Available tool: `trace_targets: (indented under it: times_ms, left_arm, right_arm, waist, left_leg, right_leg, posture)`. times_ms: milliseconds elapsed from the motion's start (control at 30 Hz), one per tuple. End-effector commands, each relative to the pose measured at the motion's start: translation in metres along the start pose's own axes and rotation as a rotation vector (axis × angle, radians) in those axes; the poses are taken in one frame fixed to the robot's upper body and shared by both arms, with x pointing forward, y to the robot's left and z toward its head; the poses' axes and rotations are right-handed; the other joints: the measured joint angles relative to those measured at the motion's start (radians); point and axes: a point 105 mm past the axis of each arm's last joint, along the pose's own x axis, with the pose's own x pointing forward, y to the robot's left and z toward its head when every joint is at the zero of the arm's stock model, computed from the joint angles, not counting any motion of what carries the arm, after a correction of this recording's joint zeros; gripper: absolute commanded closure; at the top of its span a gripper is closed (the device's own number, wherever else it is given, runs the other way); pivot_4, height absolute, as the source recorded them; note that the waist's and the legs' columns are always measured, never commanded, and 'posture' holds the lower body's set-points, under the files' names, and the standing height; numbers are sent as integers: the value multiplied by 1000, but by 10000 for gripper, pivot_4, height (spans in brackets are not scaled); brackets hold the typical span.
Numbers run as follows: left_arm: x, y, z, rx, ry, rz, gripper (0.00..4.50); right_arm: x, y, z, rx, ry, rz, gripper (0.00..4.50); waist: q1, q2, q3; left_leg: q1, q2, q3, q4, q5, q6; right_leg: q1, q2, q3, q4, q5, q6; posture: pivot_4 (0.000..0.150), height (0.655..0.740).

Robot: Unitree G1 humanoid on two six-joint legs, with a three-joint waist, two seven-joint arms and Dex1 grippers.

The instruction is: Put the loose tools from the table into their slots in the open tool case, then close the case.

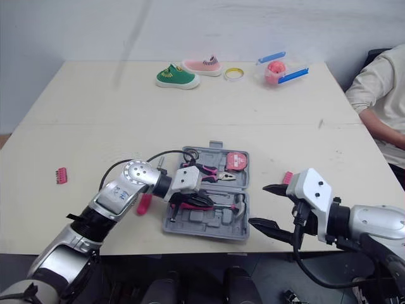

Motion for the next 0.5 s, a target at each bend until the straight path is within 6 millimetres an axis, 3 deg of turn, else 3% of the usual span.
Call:
trace_targets:
  times_ms: [33,200,333,500]
  left_arm:
    - [8,-19,-43,-120,167,-62,44616]
    - [10,-13,-63,-136,259,-6,44616]
    - [11,-14,-63,-138,254,-11,44616]
    - [13,-12,-59,-139,238,0,44616]
  right_arm:
    - [0,3,5,-24,-27,-5,0]
    - [-1,2,5,-19,-32,-19,0]
    - [-1,2,5,-19,-35,-27,0]
    - [-2,0,4,-16,-34,-40,0]
  waist:
    - [-1,0,-4]
    - [0,0,-8]
    - [-2,-1,-14]
    - [-1,1,-17]
  left_leg:
    - [1,0,-1,0,-1,1]
    - [5,0,-3,0,-3,2]
    - [18,1,-4,-5,-7,3]
    - [19,2,-4,-7,-7,3]
  right_leg:
    - [1,1,0,0,0,-1]
    - [4,1,1,0,-1,-1]
    - [22,1,0,-5,-2,-4]
    - [22,1,0,-6,-3,-5]
  posture:
    - [1500,7400]
    - [1500,7400]
    - [1500,7400]
    - [1500,7400]
